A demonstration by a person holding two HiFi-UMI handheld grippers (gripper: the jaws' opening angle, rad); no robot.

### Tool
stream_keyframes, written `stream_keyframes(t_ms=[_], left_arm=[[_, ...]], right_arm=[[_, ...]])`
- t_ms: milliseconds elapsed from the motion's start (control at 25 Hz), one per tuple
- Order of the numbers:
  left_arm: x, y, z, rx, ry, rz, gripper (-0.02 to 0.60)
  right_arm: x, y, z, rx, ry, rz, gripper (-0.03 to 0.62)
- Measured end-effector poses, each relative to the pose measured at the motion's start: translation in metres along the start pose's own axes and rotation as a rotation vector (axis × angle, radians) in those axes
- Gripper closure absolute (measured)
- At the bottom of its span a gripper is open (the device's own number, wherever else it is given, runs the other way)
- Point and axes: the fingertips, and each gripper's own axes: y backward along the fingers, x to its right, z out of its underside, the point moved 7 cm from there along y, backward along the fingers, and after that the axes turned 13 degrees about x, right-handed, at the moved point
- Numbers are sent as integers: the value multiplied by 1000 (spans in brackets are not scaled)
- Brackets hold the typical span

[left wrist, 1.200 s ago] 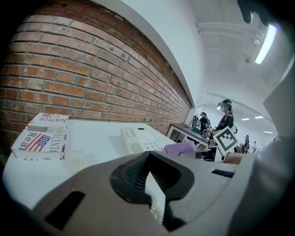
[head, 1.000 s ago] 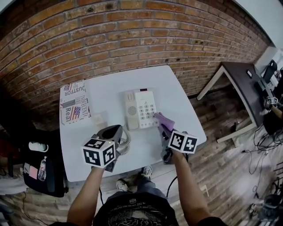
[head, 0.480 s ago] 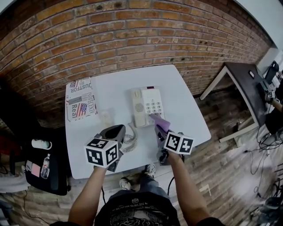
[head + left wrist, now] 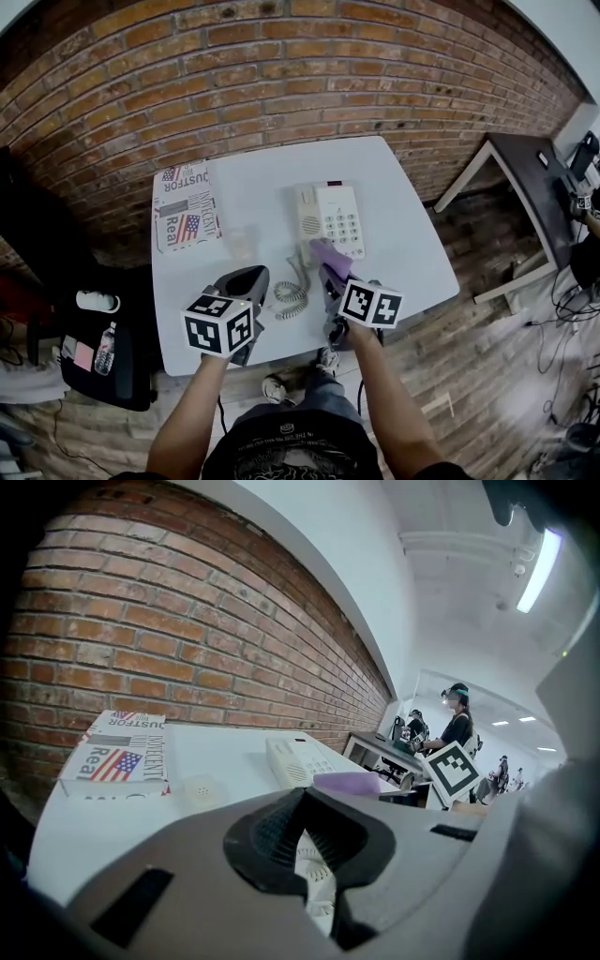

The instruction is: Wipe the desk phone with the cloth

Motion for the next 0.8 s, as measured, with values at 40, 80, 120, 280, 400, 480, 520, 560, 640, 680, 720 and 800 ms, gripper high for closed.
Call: stream_keyframes(t_ms=[40, 80, 120, 280, 400, 480, 520, 560, 640, 680, 720, 800], left_arm=[[-1, 2, 0, 0, 0, -3, 575], [-3, 3, 0, -1, -1, -5, 575], [-4, 5, 1, -2, -1, -8, 575], [-8, 9, 1, 1, -1, -21, 575], [-11, 10, 0, 5, 2, -32, 575], [-12, 10, 0, 7, 6, -37, 575], [-13, 10, -1, 8, 7, -38, 575], [-13, 9, -1, 10, 8, -39, 575], [-13, 6, -3, 14, 11, -41, 575], [-13, 5, -3, 17, 13, -44, 575], [-14, 3, -4, 19, 16, -47, 575], [-13, -2, -6, 24, 21, -53, 575]], right_arm=[[-3, -2, 2, -2, -1, -8, 548], [-7, -4, 4, -5, -2, -17, 549], [-10, -6, 6, -9, -2, -26, 548], [-22, -13, 12, -25, 3, -58, 548], [-28, -16, 14, -41, 22, -73, 549], [-30, -16, 15, -54, 41, -82, 548], [-31, -16, 13, -61, 54, -87, 548], [-31, -15, 11, -68, 70, -91, 548], [-31, -14, 3, -77, 101, -101, 548], [-31, -13, -3, -78, 112, -109, 548], [-32, -12, -10, -78, 117, -118, 548], [-33, -10, -26, -72, 118, -141, 549]])
